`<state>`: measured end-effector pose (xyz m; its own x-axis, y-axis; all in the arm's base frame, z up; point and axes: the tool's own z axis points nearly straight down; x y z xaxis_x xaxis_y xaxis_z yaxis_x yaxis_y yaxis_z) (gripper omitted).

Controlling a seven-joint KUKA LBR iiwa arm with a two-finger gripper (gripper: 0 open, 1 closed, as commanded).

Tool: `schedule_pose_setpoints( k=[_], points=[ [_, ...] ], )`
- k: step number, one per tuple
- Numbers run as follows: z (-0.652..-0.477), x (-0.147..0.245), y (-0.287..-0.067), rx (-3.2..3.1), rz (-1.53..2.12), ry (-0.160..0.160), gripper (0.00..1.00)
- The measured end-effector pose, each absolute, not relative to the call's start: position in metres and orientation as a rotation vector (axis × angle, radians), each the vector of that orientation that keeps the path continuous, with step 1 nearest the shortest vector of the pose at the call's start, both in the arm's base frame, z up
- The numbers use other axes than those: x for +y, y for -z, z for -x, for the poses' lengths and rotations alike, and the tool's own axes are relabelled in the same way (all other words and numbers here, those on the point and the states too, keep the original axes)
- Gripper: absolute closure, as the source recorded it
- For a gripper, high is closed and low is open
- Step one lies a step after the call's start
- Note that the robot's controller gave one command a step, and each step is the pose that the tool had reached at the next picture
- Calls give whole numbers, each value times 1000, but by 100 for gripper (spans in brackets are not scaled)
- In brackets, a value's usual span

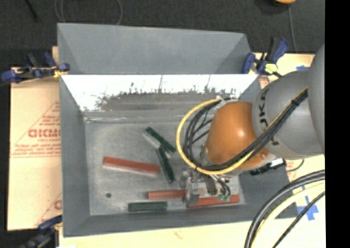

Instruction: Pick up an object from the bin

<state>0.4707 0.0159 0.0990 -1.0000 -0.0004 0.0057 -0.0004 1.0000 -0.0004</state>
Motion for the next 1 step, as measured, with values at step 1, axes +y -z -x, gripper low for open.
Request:
schedule_pose_setpoints(
  k=[1],
  points=[
    [-470, 16, -120, -3135, -1, -1, 100]
  ],
)
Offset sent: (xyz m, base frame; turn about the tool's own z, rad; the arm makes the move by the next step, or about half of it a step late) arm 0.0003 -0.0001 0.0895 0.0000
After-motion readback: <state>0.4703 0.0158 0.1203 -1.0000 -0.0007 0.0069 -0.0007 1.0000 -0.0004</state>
